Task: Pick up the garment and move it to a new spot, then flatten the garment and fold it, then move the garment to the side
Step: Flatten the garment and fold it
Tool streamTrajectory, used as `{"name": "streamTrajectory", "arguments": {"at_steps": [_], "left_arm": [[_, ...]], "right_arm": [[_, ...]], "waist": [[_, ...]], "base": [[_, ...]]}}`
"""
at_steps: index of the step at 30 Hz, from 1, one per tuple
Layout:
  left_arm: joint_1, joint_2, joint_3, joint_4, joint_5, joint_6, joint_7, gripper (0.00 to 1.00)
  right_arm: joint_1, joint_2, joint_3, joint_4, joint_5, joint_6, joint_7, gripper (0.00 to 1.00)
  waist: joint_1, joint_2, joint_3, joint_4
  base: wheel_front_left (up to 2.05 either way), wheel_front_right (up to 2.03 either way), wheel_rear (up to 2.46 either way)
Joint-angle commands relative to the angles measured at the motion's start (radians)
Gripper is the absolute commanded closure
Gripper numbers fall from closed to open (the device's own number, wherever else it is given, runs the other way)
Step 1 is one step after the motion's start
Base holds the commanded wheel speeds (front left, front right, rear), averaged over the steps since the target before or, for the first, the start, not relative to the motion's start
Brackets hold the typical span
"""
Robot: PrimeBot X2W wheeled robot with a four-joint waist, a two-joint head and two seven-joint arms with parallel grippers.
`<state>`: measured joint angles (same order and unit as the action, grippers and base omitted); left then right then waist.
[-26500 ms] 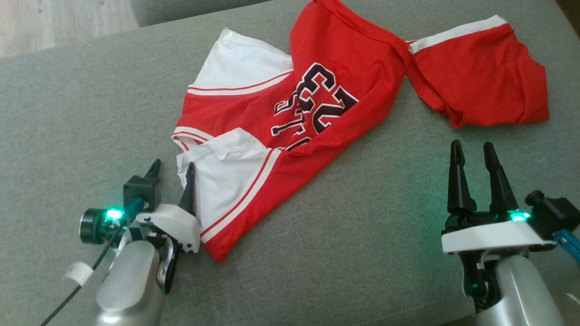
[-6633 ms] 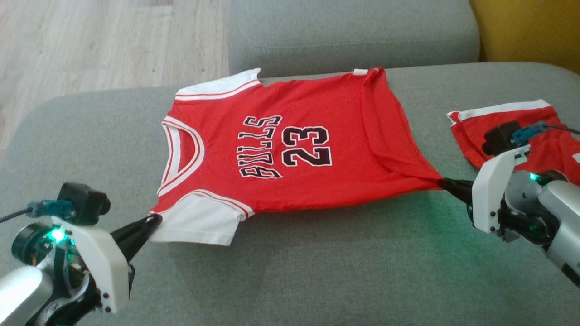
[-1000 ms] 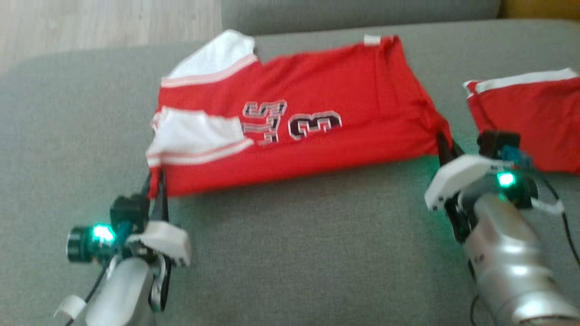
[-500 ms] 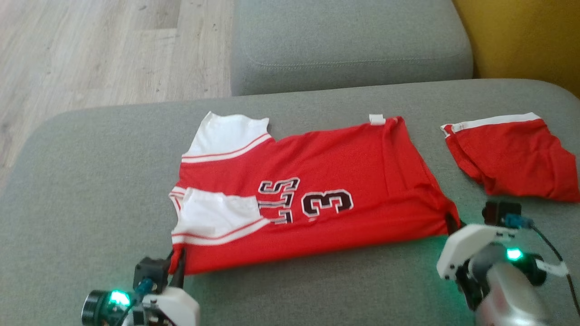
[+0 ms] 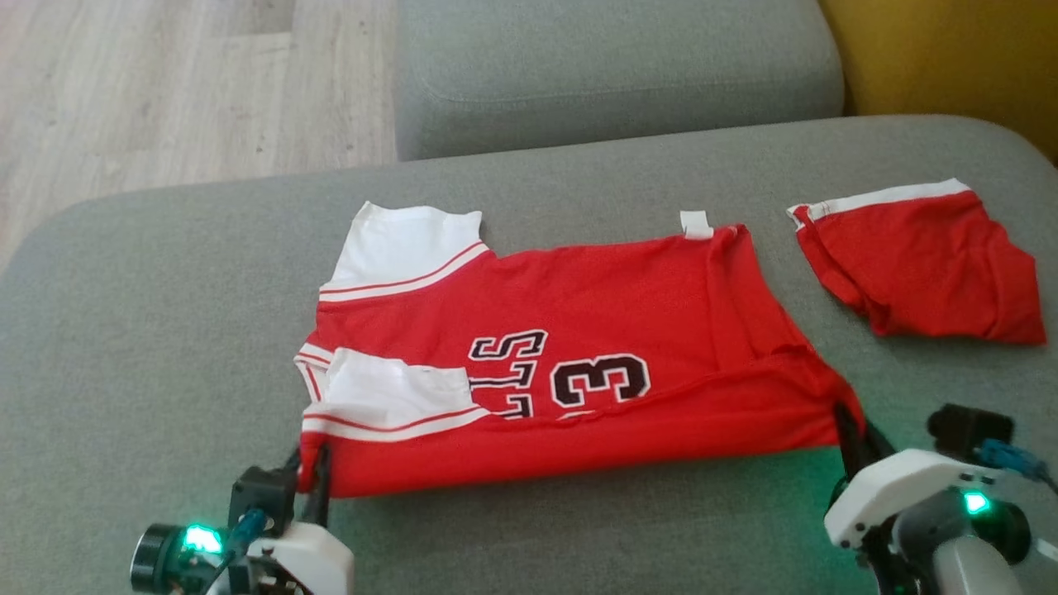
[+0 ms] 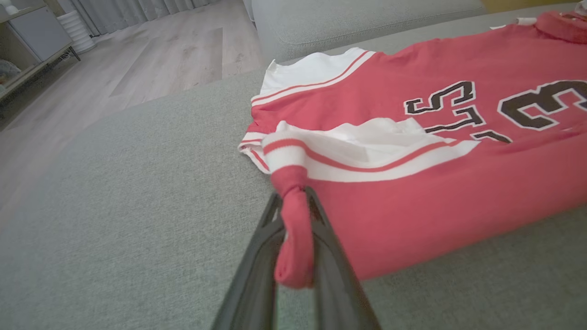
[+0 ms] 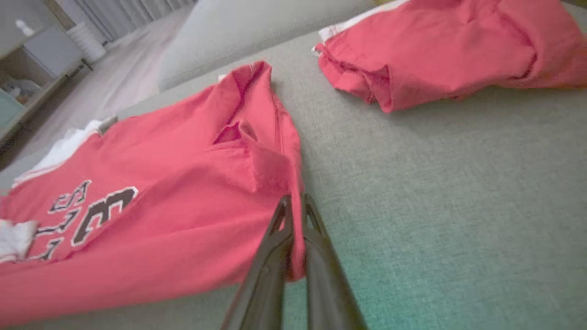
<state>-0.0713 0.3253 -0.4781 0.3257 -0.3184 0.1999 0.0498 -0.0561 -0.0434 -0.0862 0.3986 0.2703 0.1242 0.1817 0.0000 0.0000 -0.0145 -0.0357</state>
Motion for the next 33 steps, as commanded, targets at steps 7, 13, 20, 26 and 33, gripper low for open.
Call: {"name": "streamTrajectory", "arguments": {"at_steps": [7, 13, 20, 26, 33], "left_arm": [[-0.053, 0.008, 0.072, -0.026, 0.002, 0.053, -0.055, 0.00], [-0.094, -0.019, 0.135, -0.099, -0.013, 0.101, -0.189, 0.00], [-0.207, -0.014, 0.176, -0.163, -0.032, 0.051, -0.283, 0.00], [-0.412, 0.092, 0.144, -0.089, -0.017, -0.073, -0.139, 0.00], [-0.653, 0.172, 0.100, 0.154, -0.081, -0.267, 0.152, 0.00]], "right_arm": [[-0.037, -0.007, 0.042, -0.123, 0.179, 0.007, -0.173, 0.00], [-0.081, -0.007, 0.139, -0.148, 0.200, 0.007, -0.370, 0.00], [-0.139, -0.007, 0.169, -0.179, 0.180, 0.007, -0.438, 0.00], [-0.199, -0.007, 0.165, -0.190, 0.185, 0.007, -0.443, 0.00], [-0.244, -0.007, 0.174, -0.223, 0.207, 0.007, -0.443, 0.00]], "waist": [[0.0000, 0.0000, 0.038, -0.019], [0.0000, 0.0000, 0.069, -0.023], [0.0000, 0.0000, 0.138, -0.039], [0.0000, 0.0000, 0.217, -0.073], [0.0000, 0.0000, 0.318, -0.121]], "base": [[0.00, 0.00, 0.00], [0.00, 0.00, 0.00], [0.00, 0.00, 0.00], [0.00, 0.00, 0.00], [0.00, 0.00, 0.00]]}}
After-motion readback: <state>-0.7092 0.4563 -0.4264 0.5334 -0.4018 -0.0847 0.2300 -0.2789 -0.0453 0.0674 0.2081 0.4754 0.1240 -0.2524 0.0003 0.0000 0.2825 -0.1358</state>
